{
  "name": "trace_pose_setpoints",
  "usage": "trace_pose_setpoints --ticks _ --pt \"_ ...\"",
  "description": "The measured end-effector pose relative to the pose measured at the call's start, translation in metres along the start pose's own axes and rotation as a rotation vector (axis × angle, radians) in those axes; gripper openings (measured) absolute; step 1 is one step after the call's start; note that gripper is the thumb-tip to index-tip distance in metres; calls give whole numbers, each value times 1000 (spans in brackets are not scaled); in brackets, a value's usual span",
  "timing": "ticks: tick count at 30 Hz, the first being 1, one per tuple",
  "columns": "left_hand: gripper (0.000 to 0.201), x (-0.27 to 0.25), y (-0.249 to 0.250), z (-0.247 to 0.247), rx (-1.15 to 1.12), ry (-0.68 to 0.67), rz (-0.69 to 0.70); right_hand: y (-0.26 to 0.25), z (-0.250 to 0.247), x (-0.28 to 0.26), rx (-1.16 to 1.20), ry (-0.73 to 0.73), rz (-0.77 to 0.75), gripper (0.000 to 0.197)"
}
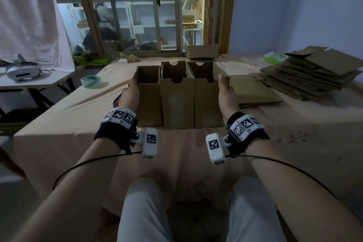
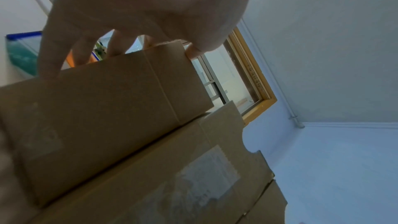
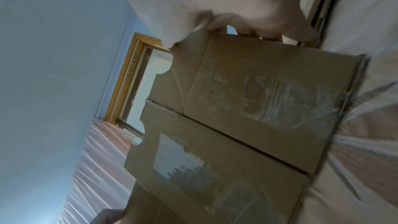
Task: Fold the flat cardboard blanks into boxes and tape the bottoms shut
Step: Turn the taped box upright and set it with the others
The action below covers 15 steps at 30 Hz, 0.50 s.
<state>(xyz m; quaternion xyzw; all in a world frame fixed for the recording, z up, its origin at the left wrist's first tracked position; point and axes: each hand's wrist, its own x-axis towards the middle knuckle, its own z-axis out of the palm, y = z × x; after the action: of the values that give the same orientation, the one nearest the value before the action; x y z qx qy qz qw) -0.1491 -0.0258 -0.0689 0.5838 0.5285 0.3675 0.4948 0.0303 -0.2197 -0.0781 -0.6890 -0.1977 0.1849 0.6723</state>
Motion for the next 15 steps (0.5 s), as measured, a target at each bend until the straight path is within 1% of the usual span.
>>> trace_pose_setpoints --ticks 1,5,8,10,12,15 --pt "88 -1 -1 -1 -7 10 -11 -2 1 -1 5 17 13 82" --pt "70 -17 1 -1 -85 32 18 -10 5 -5 7 141 9 73" --pt "64 -17 -1 -4 -138 159 35 -15 6 -4 -26 197 -6 73" --pt "59 -24 5 -10 -99 229 55 -18 4 -3 -46 217 -31 76" --pt "52 -30 11 -14 -89 282 78 -19 -1 -2 -65 240 -72 74" --pt "40 -47 22 -21 -190 266 176 -30 -10 -7 -14 252 -123 65"
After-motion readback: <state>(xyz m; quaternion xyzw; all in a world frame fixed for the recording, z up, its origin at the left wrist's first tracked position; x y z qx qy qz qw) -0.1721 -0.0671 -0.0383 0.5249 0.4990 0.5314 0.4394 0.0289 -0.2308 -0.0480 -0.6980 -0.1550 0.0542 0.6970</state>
